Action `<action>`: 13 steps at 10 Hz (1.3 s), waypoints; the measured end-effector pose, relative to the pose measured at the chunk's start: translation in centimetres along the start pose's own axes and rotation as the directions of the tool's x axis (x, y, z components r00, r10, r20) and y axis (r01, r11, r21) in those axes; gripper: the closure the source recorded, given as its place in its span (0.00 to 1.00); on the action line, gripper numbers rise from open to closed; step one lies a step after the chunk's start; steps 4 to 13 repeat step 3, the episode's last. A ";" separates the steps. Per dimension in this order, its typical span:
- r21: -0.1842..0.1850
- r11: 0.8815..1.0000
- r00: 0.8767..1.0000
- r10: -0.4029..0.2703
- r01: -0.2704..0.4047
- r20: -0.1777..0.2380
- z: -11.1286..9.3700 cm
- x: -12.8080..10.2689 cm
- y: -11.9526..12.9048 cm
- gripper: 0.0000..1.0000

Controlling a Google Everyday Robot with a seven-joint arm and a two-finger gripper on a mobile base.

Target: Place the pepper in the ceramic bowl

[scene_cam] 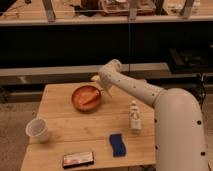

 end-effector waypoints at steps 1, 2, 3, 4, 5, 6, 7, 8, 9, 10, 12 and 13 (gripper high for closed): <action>-0.002 1.000 1.000 -0.005 0.005 0.002 0.1 -0.2 -0.1 0.00; -0.004 1.000 1.000 -0.008 0.008 0.003 0.2 -0.2 -0.1 0.00; -0.009 1.000 1.000 -0.013 0.013 0.007 0.3 -0.4 -0.2 0.00; -0.009 1.000 1.000 -0.013 0.013 0.007 0.3 -0.4 -0.2 0.00; -0.009 1.000 1.000 -0.013 0.013 0.007 0.3 -0.4 -0.2 0.00; -0.009 1.000 1.000 -0.013 0.013 0.007 0.3 -0.4 -0.2 0.00; -0.009 1.000 1.000 -0.013 0.013 0.007 0.3 -0.4 -0.2 0.00; -0.009 1.000 1.000 -0.013 0.013 0.007 0.3 -0.4 -0.2 0.00; -0.009 1.000 1.000 -0.013 0.013 0.007 0.3 -0.4 -0.2 0.00; -0.009 1.000 1.000 -0.013 0.013 0.007 0.3 -0.4 -0.2 0.00; -0.009 1.000 1.000 -0.013 0.013 0.007 0.3 -0.4 -0.2 0.00; -0.009 1.000 1.000 -0.013 0.013 0.007 0.3 -0.4 -0.2 0.00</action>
